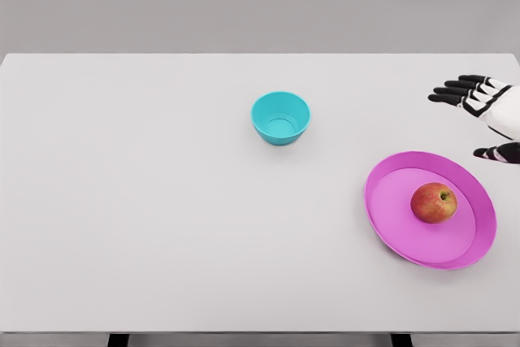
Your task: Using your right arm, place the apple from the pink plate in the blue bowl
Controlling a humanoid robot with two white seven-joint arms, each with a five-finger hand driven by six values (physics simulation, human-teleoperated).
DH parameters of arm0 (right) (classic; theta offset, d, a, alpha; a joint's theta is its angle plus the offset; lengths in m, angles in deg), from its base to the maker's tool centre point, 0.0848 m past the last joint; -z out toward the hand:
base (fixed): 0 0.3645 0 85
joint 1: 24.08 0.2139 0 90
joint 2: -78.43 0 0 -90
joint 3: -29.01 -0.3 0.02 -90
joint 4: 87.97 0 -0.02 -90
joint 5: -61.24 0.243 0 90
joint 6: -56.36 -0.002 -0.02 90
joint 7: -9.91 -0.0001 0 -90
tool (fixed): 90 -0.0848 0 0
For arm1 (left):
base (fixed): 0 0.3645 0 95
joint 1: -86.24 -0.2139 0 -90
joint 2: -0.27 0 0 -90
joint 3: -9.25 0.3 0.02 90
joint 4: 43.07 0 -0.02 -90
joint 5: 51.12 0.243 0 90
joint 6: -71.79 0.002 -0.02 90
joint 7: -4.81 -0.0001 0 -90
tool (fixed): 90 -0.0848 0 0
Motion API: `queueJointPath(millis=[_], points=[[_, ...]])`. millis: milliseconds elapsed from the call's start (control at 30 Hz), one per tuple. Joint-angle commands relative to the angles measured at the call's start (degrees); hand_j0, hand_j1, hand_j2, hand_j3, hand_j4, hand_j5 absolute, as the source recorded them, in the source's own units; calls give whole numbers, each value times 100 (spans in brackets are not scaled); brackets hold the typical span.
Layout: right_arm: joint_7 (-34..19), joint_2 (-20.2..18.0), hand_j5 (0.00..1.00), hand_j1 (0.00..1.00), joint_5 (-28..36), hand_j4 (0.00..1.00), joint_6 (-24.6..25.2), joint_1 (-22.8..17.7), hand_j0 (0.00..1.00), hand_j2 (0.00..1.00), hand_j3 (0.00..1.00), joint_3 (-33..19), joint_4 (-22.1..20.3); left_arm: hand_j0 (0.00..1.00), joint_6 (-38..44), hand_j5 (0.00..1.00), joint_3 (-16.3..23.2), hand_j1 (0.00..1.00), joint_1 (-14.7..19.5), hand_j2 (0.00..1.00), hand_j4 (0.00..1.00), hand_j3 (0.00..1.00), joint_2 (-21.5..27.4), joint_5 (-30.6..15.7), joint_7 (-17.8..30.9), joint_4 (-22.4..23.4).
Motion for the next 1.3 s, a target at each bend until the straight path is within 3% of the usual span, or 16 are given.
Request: queueJointPath(millis=[0, 200, 300, 433, 1267], points=[[-15, -20, 100, 100, 33, 100, 4, 17, 100, 100, 100, 18, -30, 100, 0, 100, 0, 100, 0, 100, 100, 100, 0, 1, 0, 0], [-216, -99, 100, 100, 51, 100, 4, -79, 100, 100, 100, -8, -21, 100, 0, 100, 0, 100, 0, 100, 100, 100, 0, 1, 0, 0], [-2009, -143, 100, 100, 86, 100, 4, -79, 100, 100, 100, -131, -30, 100, 0, 100, 0, 100, 0, 100, 100, 100, 0, 1, 0, 0], [-2785, -134, 100, 100, 139, 100, 4, -70, 100, 100, 100, -184, -100, 100, 0, 100, 0, 100, 0, 100, 100, 100, 0, 1, 0, 0], [-2785, 288, 100, 100, 77, 100, 4, 229, 100, 100, 100, 625, 5, 100, 0, 100, 0, 100, 0, 100, 100, 100, 0, 1, 0, 0]])
